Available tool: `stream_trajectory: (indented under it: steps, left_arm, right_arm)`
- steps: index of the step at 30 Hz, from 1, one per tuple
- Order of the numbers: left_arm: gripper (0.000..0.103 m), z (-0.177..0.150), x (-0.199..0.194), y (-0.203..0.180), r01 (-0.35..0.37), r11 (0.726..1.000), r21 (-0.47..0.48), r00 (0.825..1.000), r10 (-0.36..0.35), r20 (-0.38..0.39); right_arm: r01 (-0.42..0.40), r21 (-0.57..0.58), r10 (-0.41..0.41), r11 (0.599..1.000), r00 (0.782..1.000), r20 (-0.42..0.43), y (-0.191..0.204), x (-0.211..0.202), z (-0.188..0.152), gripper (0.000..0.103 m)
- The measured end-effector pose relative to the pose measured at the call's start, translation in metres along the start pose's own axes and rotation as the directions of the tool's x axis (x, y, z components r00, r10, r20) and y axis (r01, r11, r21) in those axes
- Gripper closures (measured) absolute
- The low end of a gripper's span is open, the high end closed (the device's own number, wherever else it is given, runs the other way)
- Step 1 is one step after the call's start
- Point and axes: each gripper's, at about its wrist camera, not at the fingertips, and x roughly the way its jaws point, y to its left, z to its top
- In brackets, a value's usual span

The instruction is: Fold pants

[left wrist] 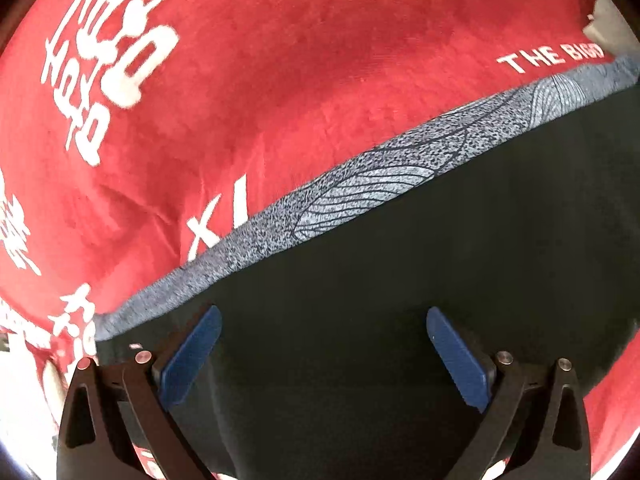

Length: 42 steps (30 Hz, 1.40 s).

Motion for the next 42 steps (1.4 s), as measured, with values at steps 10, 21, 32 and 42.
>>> stream_trajectory:
  steps: [10,21,32,42]
  left_arm:
    - [0.000,0.015,-0.060,-0.032,0.171,0.985,0.022,0.980,-0.172,0.098]
    - [0.000,0.047,-0.077,-0.093,0.262,0.965,-0.008,0.958,-0.260,0.120]
    - [0.000,0.056,-0.038,-0.109,0.216,0.974,-0.064,0.976,-0.216,0.011]
    - [0.000,0.054,-0.035,-0.108,0.224,0.971,-0.087,0.974,-0.225,0.006]
  right_arm:
    - [-0.447,0.425,0.420,0.787,0.893,0.161,-0.069,-0.024,-0.091,0.040]
    - [-0.574,0.583,0.462,0.576,0.816,0.347,-0.112,-0.010,-0.106,0.040]
    - [-0.571,0.614,0.478,0.545,0.813,0.333,-0.125,0.011,-0.096,0.040]
    - [-0.580,0.597,0.461,0.555,0.811,0.360,-0.127,0.023,-0.069,0.040]
